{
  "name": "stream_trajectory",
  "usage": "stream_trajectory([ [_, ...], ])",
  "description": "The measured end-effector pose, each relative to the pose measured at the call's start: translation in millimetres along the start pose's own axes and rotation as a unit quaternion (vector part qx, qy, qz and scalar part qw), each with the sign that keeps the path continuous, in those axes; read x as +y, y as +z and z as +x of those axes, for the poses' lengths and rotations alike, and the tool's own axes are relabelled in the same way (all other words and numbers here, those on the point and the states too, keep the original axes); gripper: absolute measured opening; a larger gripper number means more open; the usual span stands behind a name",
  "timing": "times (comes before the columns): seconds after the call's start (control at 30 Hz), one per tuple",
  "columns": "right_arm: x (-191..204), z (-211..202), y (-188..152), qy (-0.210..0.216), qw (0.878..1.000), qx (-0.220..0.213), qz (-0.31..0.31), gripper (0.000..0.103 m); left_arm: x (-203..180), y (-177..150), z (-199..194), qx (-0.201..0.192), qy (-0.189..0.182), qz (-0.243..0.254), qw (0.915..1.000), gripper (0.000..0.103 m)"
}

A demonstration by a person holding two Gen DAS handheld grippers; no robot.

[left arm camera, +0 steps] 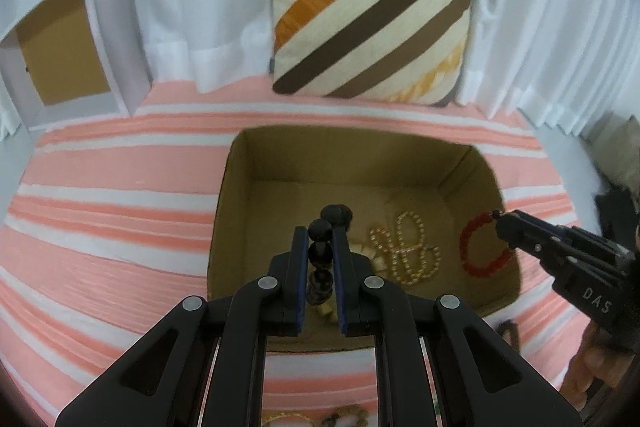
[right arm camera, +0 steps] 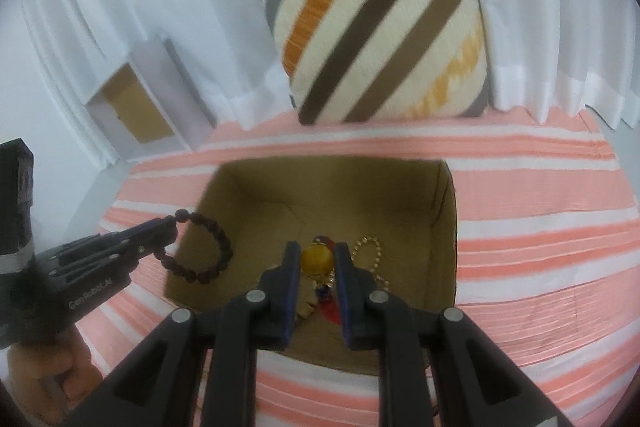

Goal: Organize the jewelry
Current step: 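Carry both bracelets into the cardboard box and open both tools, then withdraw both tools from the box back over the remaining jewelry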

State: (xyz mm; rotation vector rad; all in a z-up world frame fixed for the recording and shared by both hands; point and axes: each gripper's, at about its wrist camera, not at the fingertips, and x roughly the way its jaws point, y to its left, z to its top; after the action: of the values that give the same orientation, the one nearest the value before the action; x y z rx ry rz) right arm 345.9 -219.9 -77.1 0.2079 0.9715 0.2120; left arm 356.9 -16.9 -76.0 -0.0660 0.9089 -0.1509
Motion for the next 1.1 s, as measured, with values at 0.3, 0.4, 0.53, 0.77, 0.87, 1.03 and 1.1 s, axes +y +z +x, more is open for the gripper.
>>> stream_trajectory([
  [0.3,-11.5,25.2,-8.0,-0.001,1.000,0.022,0.019,0.021,2.0,-6.8,16.4,0.002,0.008,-0.004,1.0000,0.049],
  [0.4,-9.2,23.1,-7.3,-0.009,1.000,0.015,0.018,0.034,1.2,-7.2,7.7,-0.019,0.025,-0.003,0.9995,0.079],
  [0.53,-5.5,14.5,-7.1,-0.022,1.000,-0.005,0.011,0.053,0.7,-7.7,-2.7,-0.035,0.029,-0.002,0.9990,0.090],
  [0.77,2.6,1.6,-18.7,-0.047,0.999,-0.017,0.001,0.062,-2.5,-19.9,-19.3,-0.048,0.031,0.006,0.9983,0.092],
  [0.87,3.7,-6.5,-28.1,-0.052,0.998,-0.022,0.000,0.062,-3.7,-29.2,-29.4,-0.053,0.033,0.011,0.9980,0.092],
  [1.03,2.1,-25.9,-50.1,-0.058,0.998,-0.034,-0.001,0.062,-0.1,-51.0,-47.7,-0.059,0.034,0.009,0.9977,0.092],
  [1.1,0.9,-33.4,-59.3,-0.064,0.997,-0.042,-0.002,0.062,4.6,-62.4,-54.0,-0.060,0.034,0.005,0.9976,0.092],
])
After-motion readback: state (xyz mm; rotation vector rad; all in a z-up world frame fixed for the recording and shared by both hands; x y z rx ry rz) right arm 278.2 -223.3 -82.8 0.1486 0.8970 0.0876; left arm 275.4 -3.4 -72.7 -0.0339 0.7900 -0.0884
